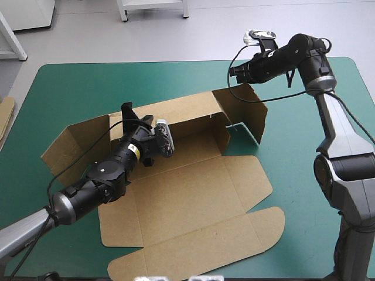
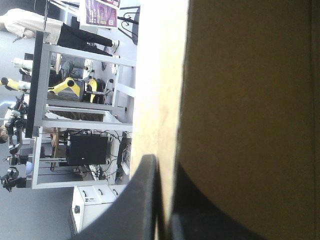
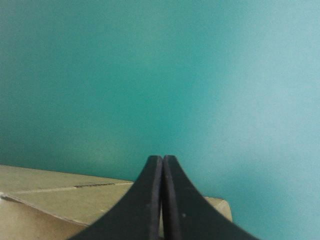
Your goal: Fold the box
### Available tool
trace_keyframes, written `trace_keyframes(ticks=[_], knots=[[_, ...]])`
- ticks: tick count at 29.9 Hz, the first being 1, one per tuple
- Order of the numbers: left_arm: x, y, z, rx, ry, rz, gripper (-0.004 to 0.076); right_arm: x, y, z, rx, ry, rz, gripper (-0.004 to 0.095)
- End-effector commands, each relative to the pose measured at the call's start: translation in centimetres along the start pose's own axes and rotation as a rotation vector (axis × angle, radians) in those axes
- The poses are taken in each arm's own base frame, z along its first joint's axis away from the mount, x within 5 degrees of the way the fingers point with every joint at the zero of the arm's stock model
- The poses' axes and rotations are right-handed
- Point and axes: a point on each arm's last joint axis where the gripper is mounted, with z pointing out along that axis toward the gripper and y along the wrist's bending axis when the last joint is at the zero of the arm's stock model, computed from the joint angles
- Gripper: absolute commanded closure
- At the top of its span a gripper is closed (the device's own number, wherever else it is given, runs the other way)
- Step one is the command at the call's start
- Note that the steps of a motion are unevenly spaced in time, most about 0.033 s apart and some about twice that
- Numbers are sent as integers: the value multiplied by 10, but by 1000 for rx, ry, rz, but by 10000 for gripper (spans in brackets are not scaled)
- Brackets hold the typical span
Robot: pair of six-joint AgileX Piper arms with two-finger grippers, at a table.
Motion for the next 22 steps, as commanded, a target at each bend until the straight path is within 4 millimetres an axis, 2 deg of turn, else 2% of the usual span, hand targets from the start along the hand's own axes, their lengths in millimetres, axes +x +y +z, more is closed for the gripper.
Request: trace_keyframes(ticks=[1,7,16,22], knots=[[2,4,-5,-7,28,-98,732,-10,5,-43,-43,-87,-7,927],[2,4,-5,-6,26,-109,732,-9,-7,-53,-107,-80,27,927],[3,4,-5,-10,35,-113,732,-7,-8,-46,-131,-78,-4,927],[3,4,-5,-10,35,-117,732,-15,9,-54,-191,-135,-27,927]])
